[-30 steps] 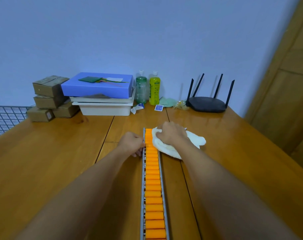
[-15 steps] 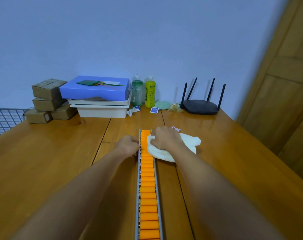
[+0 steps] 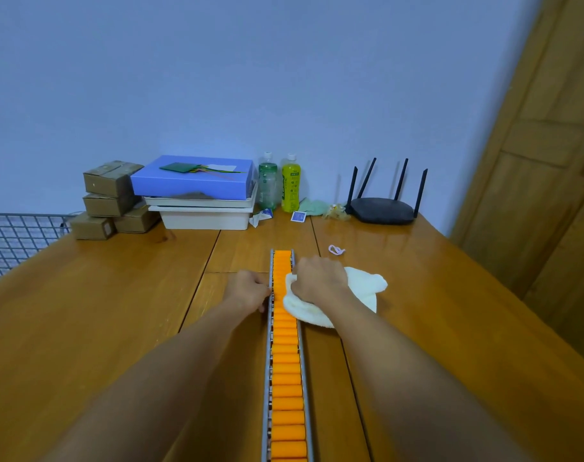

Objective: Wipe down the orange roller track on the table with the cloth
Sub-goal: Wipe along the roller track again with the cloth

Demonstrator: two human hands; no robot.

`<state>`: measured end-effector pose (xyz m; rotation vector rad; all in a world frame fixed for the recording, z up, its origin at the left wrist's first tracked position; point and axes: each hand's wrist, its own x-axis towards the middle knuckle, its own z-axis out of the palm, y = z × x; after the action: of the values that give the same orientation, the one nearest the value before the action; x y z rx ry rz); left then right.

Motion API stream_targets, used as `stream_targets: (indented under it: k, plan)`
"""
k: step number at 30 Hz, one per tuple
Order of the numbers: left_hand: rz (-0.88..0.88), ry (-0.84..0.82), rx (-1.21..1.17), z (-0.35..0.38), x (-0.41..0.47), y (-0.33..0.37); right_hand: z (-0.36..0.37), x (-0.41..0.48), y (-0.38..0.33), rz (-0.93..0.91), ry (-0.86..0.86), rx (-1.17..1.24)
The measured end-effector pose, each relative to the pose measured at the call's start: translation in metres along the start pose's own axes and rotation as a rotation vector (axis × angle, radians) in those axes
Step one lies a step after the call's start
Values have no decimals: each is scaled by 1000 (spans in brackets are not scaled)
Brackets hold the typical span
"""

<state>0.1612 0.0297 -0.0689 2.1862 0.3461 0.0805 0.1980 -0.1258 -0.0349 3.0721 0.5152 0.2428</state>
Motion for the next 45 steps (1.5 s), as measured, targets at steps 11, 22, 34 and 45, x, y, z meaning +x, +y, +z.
stream_targets:
  k: [11,22,34,45]
  plan:
    - [-11,-50,88,-5,-51,-4,-13,-46,-9,-48,9,-75]
    - [-12,-53,85,-7,-96,-8,-22,-94,-16,-71,15,-64]
    - [5,-56,67,-6,-141,-16,-32,-143,-23,-98,2,-98]
    - [13,-42,58,-6,-176,-24,-41,-178,-31,-124,-24,-143]
